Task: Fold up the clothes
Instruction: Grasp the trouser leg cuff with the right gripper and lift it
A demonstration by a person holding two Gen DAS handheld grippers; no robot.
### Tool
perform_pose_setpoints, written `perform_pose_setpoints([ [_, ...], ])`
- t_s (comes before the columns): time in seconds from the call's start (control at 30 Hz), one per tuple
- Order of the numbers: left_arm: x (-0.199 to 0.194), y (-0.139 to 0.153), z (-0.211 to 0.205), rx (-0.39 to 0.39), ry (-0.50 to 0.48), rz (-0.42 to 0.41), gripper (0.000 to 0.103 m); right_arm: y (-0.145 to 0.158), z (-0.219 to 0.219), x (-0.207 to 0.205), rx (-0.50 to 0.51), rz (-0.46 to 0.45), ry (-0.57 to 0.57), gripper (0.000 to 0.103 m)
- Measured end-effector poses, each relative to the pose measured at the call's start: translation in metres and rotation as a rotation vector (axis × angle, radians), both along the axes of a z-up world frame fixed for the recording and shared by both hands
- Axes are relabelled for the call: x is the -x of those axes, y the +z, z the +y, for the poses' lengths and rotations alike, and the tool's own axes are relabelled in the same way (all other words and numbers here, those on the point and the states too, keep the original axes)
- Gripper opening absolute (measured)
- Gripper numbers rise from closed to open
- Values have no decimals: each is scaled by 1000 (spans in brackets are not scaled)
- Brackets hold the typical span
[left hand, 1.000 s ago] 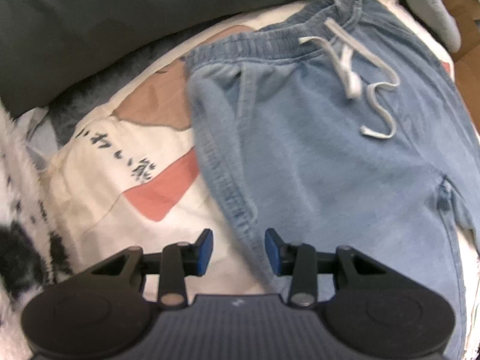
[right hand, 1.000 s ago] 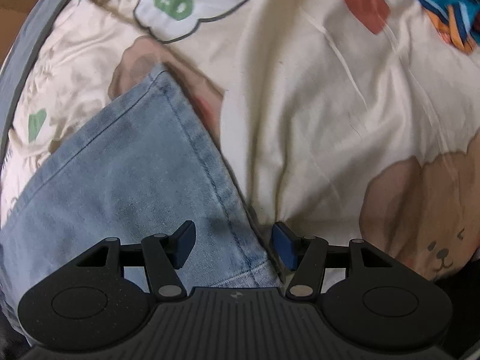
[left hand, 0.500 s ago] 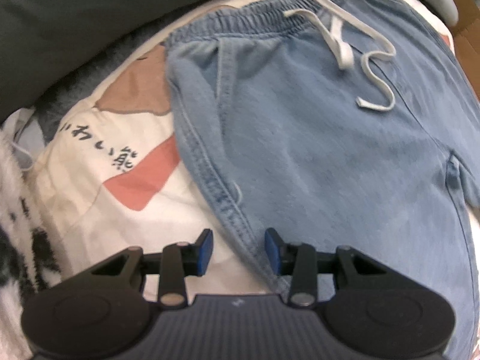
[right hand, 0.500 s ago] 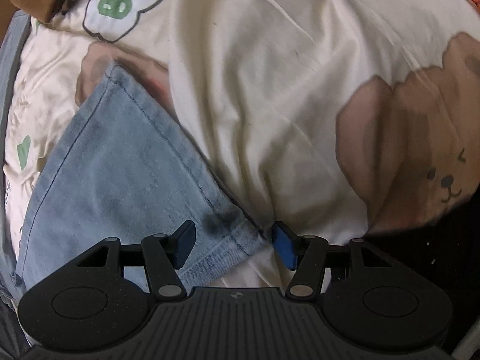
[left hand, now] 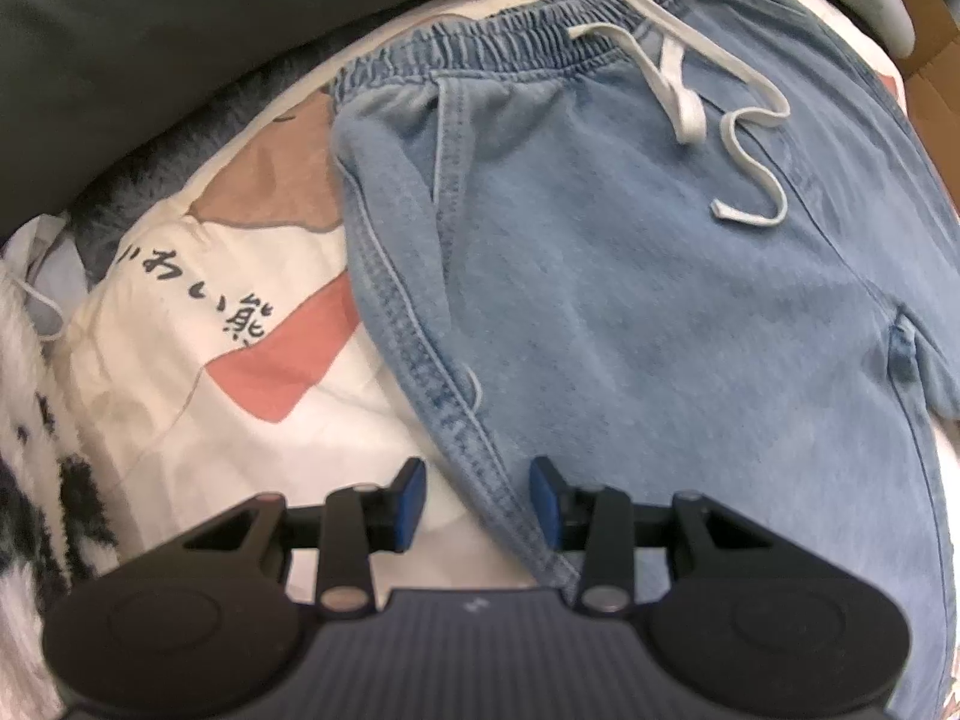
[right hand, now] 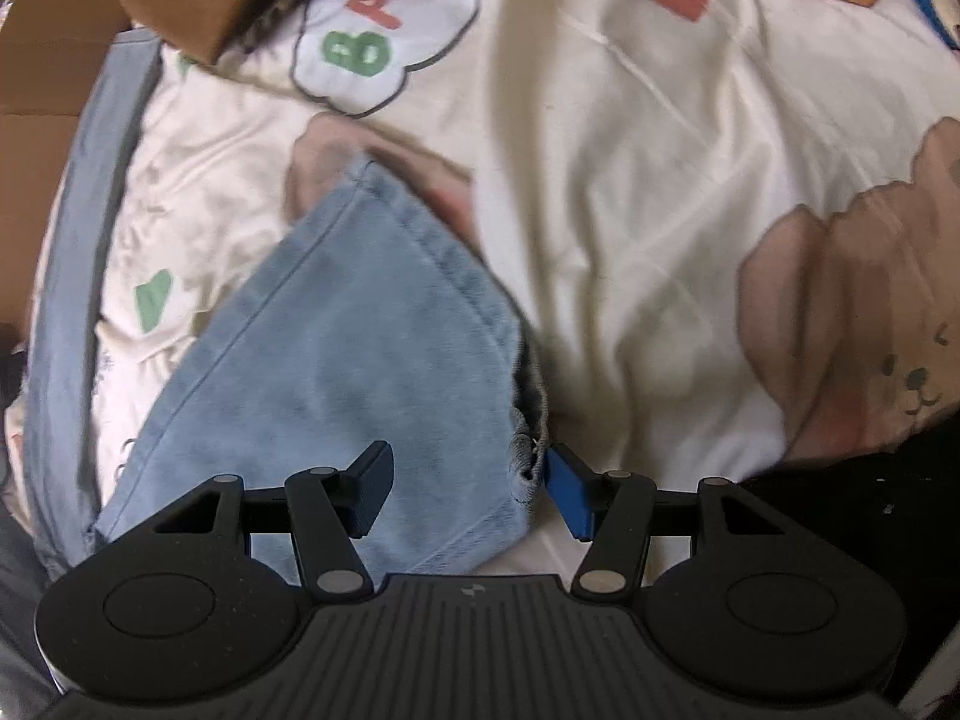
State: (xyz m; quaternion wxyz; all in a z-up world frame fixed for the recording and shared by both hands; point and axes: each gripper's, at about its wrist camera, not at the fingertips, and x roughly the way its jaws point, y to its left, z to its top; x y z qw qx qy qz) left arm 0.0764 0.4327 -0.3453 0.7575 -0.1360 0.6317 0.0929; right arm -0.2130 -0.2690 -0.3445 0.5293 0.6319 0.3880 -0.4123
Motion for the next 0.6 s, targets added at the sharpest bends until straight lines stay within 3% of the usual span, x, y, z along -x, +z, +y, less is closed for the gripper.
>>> perform_pose_setpoints([
  [0.1, 2, -2, -1, 4, -4, 1, 41, -11, -8, 4, -11, -14, 11, 61],
  [0.23, 5, -3, -1, 6, -9, 0, 41, -22, 2, 9, -22, -15, 56, 50],
  [0.3, 6, -4, 0, 11, -7, -3, 41, -25, 5, 12, -22, -23, 51, 38],
  [0.37, 7, -5, 1, 16, 0, -5, 41, -25, 4, 12, -3, -41, 56, 19],
  [0.43, 8, -6, 2, 21, 9, -7, 41, -22, 2, 12, 21, -47, 65, 10],
  [0.6, 9, -7, 2, 25, 12, -14, 41, -16, -5, -1, 66, -73, 95, 9],
])
